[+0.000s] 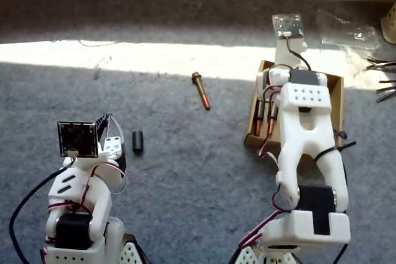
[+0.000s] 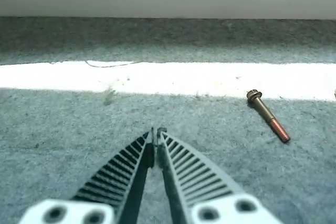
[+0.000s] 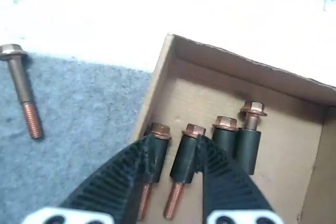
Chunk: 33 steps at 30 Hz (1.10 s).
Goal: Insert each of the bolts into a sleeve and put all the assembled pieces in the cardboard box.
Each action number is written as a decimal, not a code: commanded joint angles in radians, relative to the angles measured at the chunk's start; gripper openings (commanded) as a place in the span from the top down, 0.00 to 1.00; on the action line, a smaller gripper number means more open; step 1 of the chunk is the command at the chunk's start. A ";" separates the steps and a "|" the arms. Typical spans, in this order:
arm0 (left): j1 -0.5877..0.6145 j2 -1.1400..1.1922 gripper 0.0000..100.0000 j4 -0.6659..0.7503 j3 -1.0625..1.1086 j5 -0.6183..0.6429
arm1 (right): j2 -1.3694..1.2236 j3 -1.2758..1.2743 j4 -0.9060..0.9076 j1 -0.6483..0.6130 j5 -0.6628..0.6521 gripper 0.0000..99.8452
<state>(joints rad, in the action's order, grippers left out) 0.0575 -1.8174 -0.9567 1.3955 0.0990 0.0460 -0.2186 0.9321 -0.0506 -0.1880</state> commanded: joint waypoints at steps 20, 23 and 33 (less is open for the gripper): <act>0.087 -0.008 0.99 -0.083 -0.139 0.038 | 0.527 0.041 0.297 -0.291 0.008 0.89; 0.087 -0.008 0.99 -0.150 -0.186 0.038 | 0.558 0.041 0.292 -0.291 0.006 0.89; 0.090 -0.008 0.99 -0.189 -0.186 0.037 | 0.581 -0.033 0.315 -0.318 0.005 0.89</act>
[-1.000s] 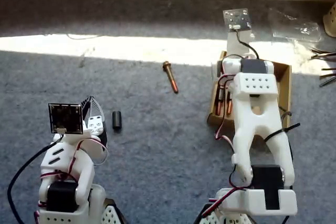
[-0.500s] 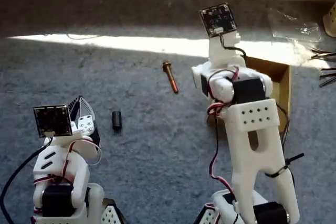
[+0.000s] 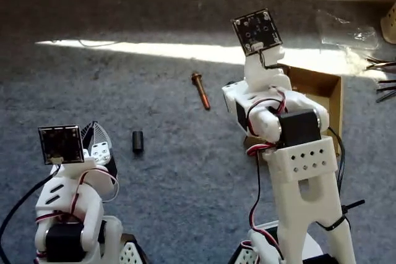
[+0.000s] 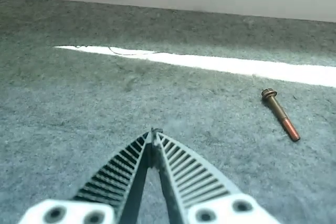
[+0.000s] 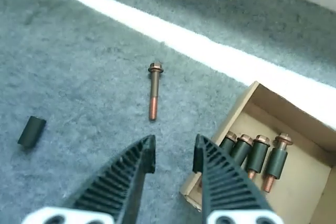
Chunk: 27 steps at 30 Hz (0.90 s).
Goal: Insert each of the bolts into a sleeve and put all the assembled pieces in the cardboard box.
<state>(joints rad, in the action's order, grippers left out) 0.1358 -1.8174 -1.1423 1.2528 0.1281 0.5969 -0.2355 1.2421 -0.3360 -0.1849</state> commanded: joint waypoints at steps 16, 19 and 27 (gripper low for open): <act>0.096 -0.007 0.99 0.002 0.008 0.008 | 0.021 -0.110 0.005 -0.189 -0.037 0.89; 0.171 -0.007 0.99 0.002 0.010 0.009 | 0.019 -0.110 0.005 -0.193 -0.040 0.89; 0.211 -0.007 0.99 -0.005 0.015 0.009 | -0.173 -0.051 0.005 -0.268 0.098 0.89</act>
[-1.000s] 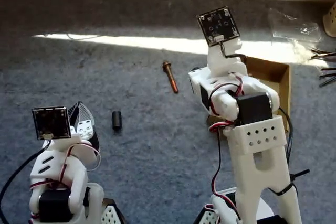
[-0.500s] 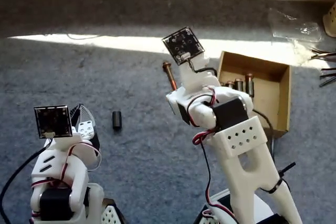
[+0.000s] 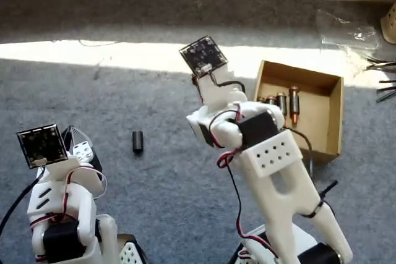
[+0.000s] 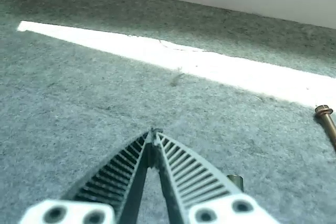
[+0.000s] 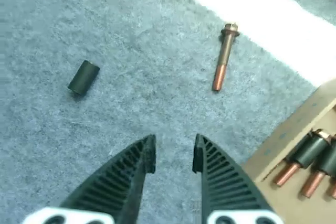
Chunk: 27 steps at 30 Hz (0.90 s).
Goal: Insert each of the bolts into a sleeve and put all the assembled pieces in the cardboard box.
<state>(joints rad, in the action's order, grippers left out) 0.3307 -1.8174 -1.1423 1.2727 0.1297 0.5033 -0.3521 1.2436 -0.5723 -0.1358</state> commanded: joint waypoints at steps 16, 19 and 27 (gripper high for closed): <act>0.021 -0.007 0.99 -0.055 -0.012 0.005 | -0.707 0.745 0.150 -0.159 0.319 0.89; 0.021 -0.007 0.99 -0.061 -0.012 0.005 | -0.819 0.868 0.171 -0.183 0.382 0.89; 0.206 -0.007 0.99 -0.063 -0.005 0.008 | -1.129 1.118 0.183 -0.200 0.456 0.89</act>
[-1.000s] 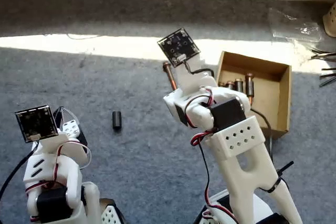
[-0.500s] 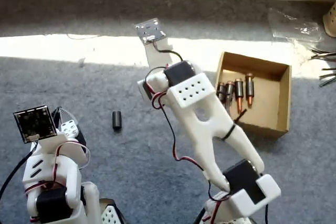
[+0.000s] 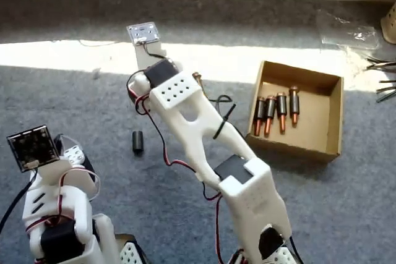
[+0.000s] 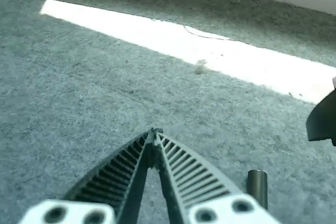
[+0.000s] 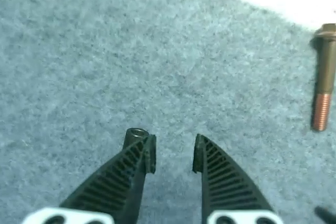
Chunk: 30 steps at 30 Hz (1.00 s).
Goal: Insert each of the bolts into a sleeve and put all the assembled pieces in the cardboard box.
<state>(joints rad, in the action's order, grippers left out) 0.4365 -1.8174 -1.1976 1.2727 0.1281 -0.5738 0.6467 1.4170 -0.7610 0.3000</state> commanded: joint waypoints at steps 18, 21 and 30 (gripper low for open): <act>0.114 -0.007 0.99 -0.002 0.013 0.008 | -0.348 0.519 0.166 -0.119 0.236 0.89; 0.114 -0.007 0.99 -0.002 0.013 0.008 | -0.352 0.519 0.166 -0.133 0.305 0.89; 0.114 -0.007 0.99 -0.003 0.013 0.008 | -0.358 0.512 0.142 -0.131 0.500 0.89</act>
<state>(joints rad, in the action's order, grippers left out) 0.5393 -1.8174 -1.1976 1.2927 0.1281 -0.9482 1.1116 1.5750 -0.8838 0.7710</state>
